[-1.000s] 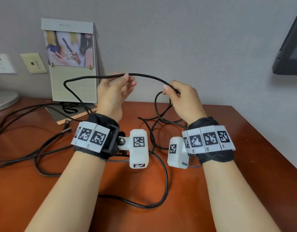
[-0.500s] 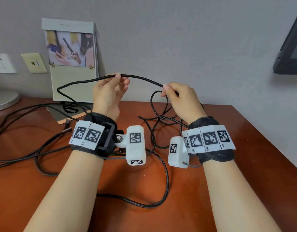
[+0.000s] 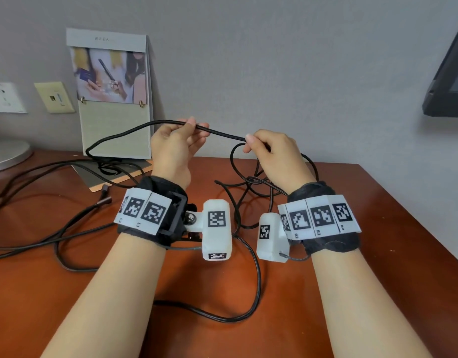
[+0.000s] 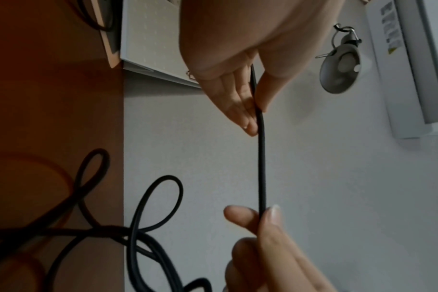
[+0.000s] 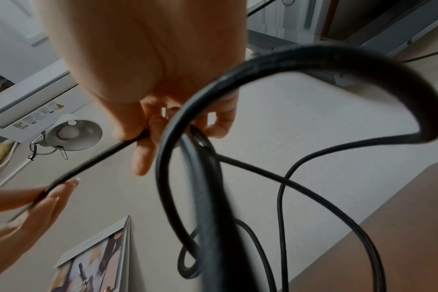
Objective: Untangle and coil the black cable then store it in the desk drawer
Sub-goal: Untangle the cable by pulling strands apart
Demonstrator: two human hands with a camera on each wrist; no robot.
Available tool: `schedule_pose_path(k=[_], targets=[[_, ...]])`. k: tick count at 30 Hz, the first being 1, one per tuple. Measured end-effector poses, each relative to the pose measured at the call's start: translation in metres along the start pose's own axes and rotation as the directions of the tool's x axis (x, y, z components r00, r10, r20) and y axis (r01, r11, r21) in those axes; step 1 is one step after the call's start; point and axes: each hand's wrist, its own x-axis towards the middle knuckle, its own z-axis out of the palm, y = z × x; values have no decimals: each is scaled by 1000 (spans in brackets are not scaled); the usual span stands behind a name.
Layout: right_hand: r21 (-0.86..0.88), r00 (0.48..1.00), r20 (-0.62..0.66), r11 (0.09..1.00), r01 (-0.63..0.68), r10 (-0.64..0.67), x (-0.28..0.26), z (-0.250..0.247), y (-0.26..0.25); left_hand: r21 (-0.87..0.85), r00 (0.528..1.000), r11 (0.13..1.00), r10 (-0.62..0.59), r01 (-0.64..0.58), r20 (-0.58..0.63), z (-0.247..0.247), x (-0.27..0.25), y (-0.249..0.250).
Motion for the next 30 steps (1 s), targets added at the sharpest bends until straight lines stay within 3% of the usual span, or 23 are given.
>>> schedule_pose_path(k=[4,8,15,21,30], targets=[[-21,1000,5,999,27,-27,0,1,-1,-31,997,1000,3,-1,76,6,-5,0],[-27,999,17,999,35,-34,0,3,-4,96,977,995,-29,9,213,14,-14,-6],[79,1000,-8,997,-15,15,1,0,-5,80,982,995,39,-55,185,6,-6,1],[40,1000,23,999,-7,6,1,-3,0,35,992,998,53,-57,112,0,-2,8],[25,1000,7,999,29,-29,0,-1,-7,128,975,992,-11,-18,224,13,-14,1]])
